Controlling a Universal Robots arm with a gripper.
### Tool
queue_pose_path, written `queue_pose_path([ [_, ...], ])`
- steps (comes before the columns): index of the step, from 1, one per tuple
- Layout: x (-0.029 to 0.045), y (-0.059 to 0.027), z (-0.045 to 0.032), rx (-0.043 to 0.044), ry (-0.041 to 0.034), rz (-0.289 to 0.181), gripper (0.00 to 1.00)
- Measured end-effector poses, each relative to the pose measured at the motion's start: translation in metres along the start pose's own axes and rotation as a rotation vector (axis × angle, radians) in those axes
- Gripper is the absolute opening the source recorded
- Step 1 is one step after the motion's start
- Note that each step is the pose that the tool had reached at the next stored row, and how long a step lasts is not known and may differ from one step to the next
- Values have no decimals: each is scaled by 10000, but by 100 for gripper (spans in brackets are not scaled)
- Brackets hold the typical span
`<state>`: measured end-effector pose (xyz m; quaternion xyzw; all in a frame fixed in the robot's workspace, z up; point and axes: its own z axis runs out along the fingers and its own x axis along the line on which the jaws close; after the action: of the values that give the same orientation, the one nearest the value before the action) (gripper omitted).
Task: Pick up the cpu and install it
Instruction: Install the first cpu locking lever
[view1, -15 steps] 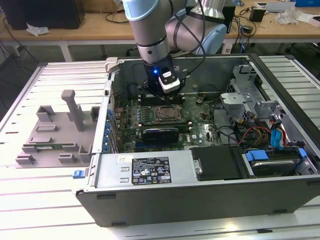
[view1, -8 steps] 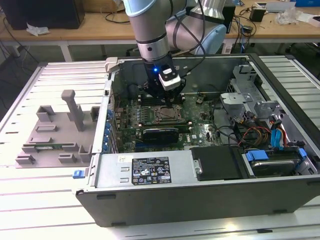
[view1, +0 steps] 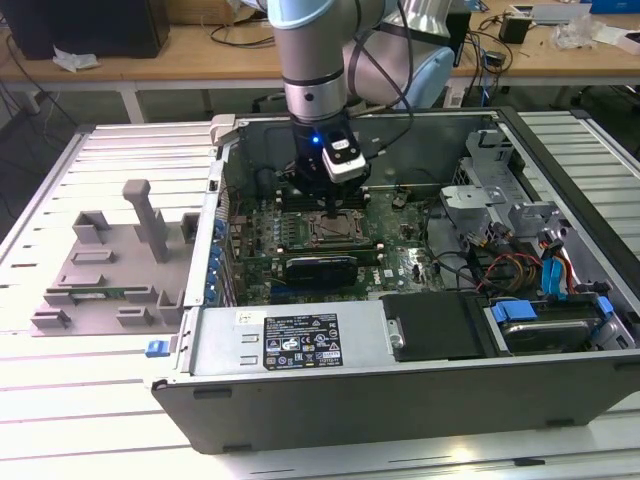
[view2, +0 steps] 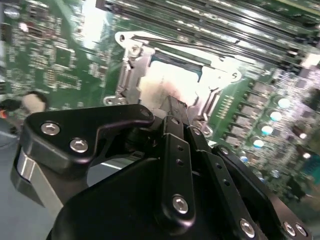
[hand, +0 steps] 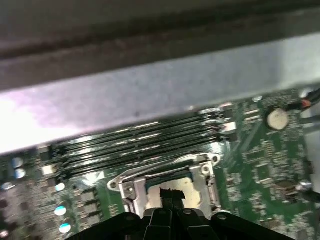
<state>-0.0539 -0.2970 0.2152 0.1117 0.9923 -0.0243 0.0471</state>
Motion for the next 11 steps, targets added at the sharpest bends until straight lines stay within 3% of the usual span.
queue_pose_path([
  [1,-20,5,4,61,282,-17,11],
  [5,-23,5,-10,68,308,-18,11],
  [8,-30,1,-90,69,308,-18,11],
  [11,-43,-4,-220,68,308,-19,11],
])
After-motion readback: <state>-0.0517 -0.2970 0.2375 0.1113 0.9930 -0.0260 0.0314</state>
